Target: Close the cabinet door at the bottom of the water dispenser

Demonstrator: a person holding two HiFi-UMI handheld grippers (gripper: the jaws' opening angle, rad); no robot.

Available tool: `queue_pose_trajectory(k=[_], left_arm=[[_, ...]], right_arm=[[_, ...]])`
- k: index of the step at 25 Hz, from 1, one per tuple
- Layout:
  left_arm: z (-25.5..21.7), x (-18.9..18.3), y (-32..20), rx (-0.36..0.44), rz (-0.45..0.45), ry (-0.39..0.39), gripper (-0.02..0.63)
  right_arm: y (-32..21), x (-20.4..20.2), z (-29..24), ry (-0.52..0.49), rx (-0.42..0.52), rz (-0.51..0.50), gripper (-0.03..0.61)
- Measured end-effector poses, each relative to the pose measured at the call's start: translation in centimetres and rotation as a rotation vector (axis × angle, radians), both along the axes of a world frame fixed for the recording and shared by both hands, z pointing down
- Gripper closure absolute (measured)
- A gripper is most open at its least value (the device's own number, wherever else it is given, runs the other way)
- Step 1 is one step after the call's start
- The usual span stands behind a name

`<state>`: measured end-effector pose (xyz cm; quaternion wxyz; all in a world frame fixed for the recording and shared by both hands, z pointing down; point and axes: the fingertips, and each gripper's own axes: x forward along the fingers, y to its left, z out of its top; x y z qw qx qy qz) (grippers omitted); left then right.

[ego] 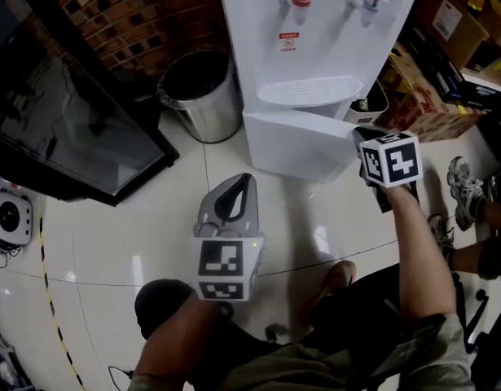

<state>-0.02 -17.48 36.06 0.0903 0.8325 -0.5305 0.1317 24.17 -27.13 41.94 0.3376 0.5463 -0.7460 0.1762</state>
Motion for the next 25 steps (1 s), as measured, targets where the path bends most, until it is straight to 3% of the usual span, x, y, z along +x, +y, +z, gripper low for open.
queue_pose_trajectory(k=[5,9,14,22,25], left_arm=[[0.8,0.6,-0.6,-0.016,0.0,-0.014,0.614],[1.2,0.6,-1.1,-0.022,-0.005,-0.024,0.613],[1.3,-0.5,-1.9,-0.029,-0.031,-0.026,0.614],[0.8,-0.4,-3.0,-0.019,-0.016,-0.003,0.614],[0.7,0.1,-3.4,-0.011,-0.001,0.005,0.613]], right_arm=[[-4.4,1.0,-0.4,-0.008,0.182,0.114,0.578],[-6.4,1.3,-0.3,-0.129,0.247,0.226,0.578],[-7.4,2.3,-0.1,-0.255,0.267,0.359,0.577],[-6.8,4.1,-1.1,-0.199,0.271,0.428,0.578],[-6.0,5.3,-0.8,-0.191,0.229,0.466,0.578]])
